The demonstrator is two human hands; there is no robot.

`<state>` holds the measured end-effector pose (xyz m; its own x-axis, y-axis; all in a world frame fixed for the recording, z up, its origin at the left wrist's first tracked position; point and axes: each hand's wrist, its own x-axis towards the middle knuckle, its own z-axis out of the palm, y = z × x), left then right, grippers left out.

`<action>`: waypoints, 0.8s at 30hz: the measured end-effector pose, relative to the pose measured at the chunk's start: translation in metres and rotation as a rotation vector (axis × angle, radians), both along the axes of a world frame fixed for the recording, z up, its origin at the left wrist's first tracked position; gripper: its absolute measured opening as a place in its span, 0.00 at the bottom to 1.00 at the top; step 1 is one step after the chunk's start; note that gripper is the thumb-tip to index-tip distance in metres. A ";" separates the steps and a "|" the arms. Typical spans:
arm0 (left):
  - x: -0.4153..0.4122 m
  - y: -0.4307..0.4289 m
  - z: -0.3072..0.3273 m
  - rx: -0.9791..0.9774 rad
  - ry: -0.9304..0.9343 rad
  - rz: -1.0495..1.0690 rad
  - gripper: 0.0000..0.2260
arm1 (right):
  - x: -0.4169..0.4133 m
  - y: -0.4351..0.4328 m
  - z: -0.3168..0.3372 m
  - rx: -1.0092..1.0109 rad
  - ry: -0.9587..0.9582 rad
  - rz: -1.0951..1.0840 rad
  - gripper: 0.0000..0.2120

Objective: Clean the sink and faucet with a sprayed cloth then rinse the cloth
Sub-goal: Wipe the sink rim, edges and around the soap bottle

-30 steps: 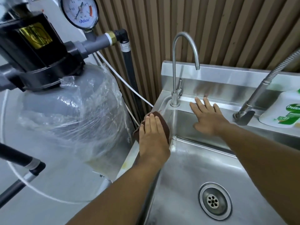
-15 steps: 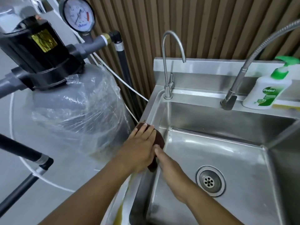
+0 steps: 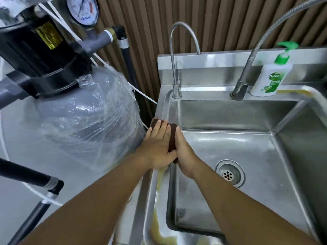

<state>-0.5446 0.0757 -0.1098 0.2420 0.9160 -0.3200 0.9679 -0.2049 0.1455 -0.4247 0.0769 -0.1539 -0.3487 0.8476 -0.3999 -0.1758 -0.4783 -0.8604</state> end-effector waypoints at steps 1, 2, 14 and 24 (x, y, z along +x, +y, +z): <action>-0.001 -0.007 0.000 -0.005 0.004 -0.021 0.43 | 0.001 -0.007 -0.001 0.000 0.020 0.014 0.33; -0.002 -0.016 0.000 -0.003 0.017 -0.039 0.46 | 0.002 -0.016 -0.001 0.000 0.041 0.028 0.33; -0.002 -0.142 0.015 -0.053 0.014 -0.075 0.61 | 0.018 -0.114 0.017 -0.253 -0.093 0.342 0.41; -0.004 -0.186 0.027 -0.199 0.022 -0.062 0.67 | 0.015 -0.139 0.064 -0.268 -0.351 0.449 0.45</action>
<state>-0.5489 -0.1099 -0.0831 0.2868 0.8179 -0.4988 0.9578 -0.2336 0.1676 -0.4102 -0.0619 -0.0895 -0.4571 0.5032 -0.7334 0.3635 -0.6468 -0.6704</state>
